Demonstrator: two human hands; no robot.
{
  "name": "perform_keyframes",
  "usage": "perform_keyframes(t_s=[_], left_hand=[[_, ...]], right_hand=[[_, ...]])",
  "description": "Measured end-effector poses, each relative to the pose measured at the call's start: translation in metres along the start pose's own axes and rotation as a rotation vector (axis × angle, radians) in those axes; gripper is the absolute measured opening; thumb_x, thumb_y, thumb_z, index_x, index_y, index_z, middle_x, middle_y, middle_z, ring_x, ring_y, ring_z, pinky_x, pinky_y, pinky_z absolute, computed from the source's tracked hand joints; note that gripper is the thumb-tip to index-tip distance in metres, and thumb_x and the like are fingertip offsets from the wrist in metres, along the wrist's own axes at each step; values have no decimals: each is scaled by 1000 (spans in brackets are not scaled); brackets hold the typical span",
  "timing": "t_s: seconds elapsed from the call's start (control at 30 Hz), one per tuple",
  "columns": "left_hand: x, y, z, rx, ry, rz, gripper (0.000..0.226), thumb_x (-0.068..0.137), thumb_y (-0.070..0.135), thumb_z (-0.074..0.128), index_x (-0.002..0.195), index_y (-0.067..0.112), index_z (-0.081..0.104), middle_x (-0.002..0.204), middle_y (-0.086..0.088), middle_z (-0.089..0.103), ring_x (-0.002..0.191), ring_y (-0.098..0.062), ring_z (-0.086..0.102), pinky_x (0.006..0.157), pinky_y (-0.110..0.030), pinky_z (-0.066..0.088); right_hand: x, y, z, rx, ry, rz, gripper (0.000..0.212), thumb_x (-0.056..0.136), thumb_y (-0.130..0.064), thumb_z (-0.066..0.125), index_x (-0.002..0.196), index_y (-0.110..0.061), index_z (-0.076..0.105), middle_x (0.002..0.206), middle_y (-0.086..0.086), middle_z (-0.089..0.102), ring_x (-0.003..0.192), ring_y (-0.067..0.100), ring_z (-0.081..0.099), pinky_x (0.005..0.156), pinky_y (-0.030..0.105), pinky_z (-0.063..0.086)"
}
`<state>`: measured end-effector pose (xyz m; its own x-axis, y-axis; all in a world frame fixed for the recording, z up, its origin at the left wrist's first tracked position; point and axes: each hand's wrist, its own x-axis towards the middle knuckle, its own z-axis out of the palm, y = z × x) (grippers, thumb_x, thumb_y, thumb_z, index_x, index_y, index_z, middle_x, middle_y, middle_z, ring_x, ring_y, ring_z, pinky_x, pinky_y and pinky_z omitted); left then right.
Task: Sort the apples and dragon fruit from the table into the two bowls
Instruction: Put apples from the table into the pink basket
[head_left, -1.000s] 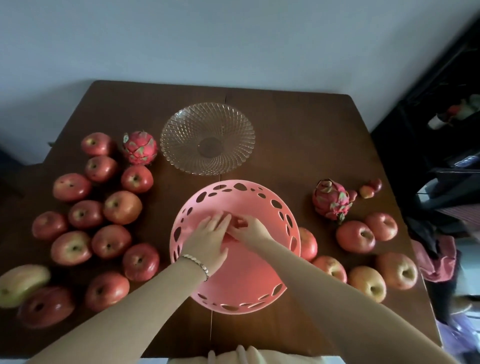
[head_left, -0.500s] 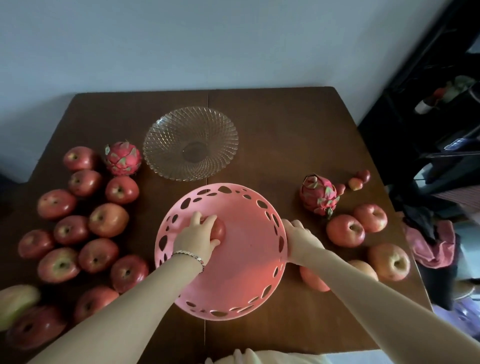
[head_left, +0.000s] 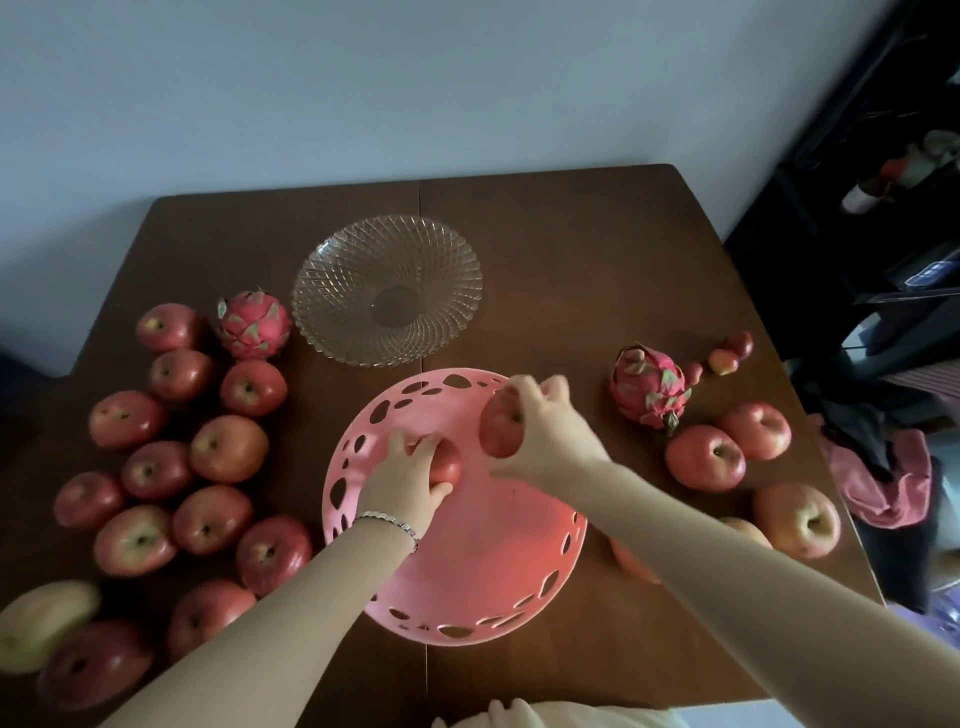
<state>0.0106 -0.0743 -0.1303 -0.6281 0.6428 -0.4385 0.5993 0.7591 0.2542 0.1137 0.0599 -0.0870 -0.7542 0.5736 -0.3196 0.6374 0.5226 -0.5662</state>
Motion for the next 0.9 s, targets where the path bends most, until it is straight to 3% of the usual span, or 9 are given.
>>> perform_keyframes(t_s=[0.23, 0.33, 0.4, 0.43, 0.5, 0.57, 0.63, 0.77, 0.9], left_hand=[[-3, 0, 7, -121, 18, -84, 58, 90, 30, 55, 142, 29, 29, 127, -11, 33, 94, -33, 62, 85, -37, 50], [-6, 1, 11, -77, 0, -93, 66, 87, 25, 58, 144, 27, 24, 133, -15, 30, 106, -34, 58, 91, -38, 48], [-6, 0, 18, 80, 112, 51, 74, 76, 15, 69, 141, 22, 35, 137, -20, 36, 119, -40, 49, 97, -45, 47], [-4, 1, 21, 123, 192, 154, 78, 66, 5, 75, 136, 20, 45, 136, -23, 42, 120, -45, 49, 93, -50, 49], [-3, 7, 22, 169, 227, 268, 77, 67, -4, 71, 136, 22, 46, 144, -16, 41, 128, -42, 44, 93, -51, 48], [-1, 14, 23, 210, 123, 243, 68, 89, 5, 50, 144, 35, 24, 156, -2, 21, 142, -32, 23, 108, -49, 34], [2, 17, 21, 282, 12, 195, 63, 96, 10, 37, 145, 41, 12, 157, 3, 13, 145, -30, 11, 113, -49, 23], [4, 19, 20, 317, 9, 183, 64, 95, 6, 33, 146, 39, 11, 157, 1, 15, 145, -31, 9, 114, -51, 19], [-1, 21, 20, 289, 20, 174, 58, 96, 18, 35, 146, 38, 13, 157, 2, 18, 145, -29, 9, 115, -52, 17]], right_hand=[[19, 6, 59, -193, -55, 38, 72, 79, -38, 63, 137, -13, 28, 139, 13, 33, 129, 32, 32, 81, 37, 45], [18, 8, 63, -351, 16, -30, 71, 75, -47, 66, 128, -8, 42, 123, 11, 52, 121, 32, 43, 76, 33, 47], [17, 7, 61, -433, 74, -36, 72, 59, -51, 78, 112, -6, 58, 100, 13, 63, 98, 33, 61, 57, 30, 50], [17, 7, 61, -449, 76, -33, 71, 63, -48, 77, 116, -6, 57, 103, 15, 62, 98, 35, 60, 57, 30, 52], [19, 8, 67, -435, -23, -38, 63, 88, -28, 58, 141, -8, 29, 133, 17, 43, 124, 38, 42, 80, 37, 51], [16, 9, 58, -304, -134, -3, 71, 91, -18, 54, 147, -15, 11, 143, 14, 30, 132, 36, 33, 93, 41, 44], [6, 11, 31, -126, -125, 7, 79, 86, -21, 60, 147, -20, 11, 145, 10, 32, 131, 31, 37, 96, 41, 42], [-26, 41, -30, -180, 113, -72, 53, 87, -25, 54, 137, -23, 37, 129, 3, 51, 115, 21, 51, 88, 35, 49], [-51, 87, -34, -364, -258, 192, 71, 80, -37, 63, 141, -27, 29, 134, 7, 38, 121, 25, 43, 92, 36, 48]])
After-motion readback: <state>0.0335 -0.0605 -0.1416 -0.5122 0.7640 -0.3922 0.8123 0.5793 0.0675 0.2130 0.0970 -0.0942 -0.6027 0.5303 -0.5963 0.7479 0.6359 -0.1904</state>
